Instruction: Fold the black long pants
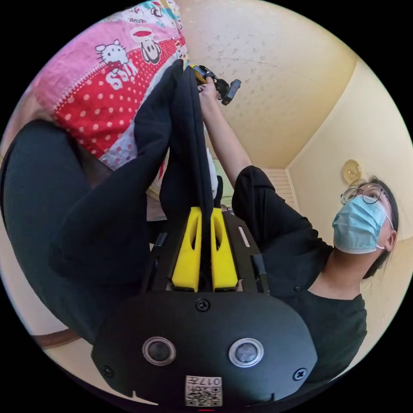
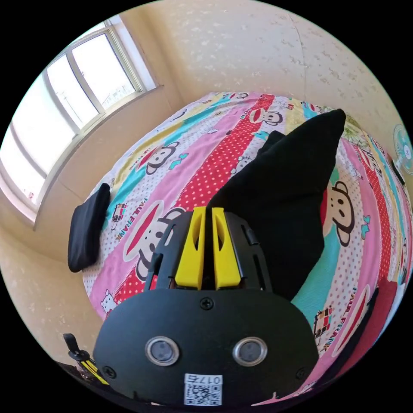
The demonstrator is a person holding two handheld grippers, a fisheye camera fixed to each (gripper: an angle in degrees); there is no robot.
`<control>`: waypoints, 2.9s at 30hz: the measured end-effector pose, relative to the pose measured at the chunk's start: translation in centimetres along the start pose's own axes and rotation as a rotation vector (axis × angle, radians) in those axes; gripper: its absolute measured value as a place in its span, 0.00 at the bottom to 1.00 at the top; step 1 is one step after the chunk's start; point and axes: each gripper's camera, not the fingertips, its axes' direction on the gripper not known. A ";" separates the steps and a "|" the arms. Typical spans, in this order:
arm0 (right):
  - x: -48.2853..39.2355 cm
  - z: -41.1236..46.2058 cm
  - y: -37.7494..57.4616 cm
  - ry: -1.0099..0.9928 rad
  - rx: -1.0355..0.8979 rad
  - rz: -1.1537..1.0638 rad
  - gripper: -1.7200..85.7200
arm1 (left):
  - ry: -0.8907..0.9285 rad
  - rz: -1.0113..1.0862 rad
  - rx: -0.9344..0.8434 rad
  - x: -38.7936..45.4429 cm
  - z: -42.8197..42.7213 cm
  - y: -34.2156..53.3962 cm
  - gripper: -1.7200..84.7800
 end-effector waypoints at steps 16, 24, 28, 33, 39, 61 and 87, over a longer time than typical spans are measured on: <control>-4.8 -15.2 33.8 -0.327 -0.070 -0.288 0.11 | 0.066 -0.062 0.115 0.0 -12.6 -4.2 0.08; -4.6 -7.8 52.0 -0.830 -0.452 0.145 0.15 | -0.001 -0.091 -0.037 1.9 -9.2 -6.5 0.15; -6.6 -7.8 52.7 -1.001 -0.381 0.209 0.08 | -0.111 -0.077 -0.186 4.4 -6.3 -7.5 0.11; -7.8 -10.3 50.8 -1.052 -0.426 0.131 0.06 | -0.114 -0.021 -0.252 8.3 -5.8 -8.8 0.09; -6.8 -19.5 50.8 -1.376 -0.278 0.189 0.05 | 0.141 -0.012 -0.198 10.2 -7.8 -7.6 0.08; -2.1 -12.5 51.6 -0.982 -0.281 0.193 0.10 | 0.128 -0.099 -0.313 3.4 1.7 -2.7 0.08; 10.7 -14.1 31.3 -0.364 0.057 0.073 0.11 | -0.455 -0.021 -0.269 1.4 3.7 -10.1 0.12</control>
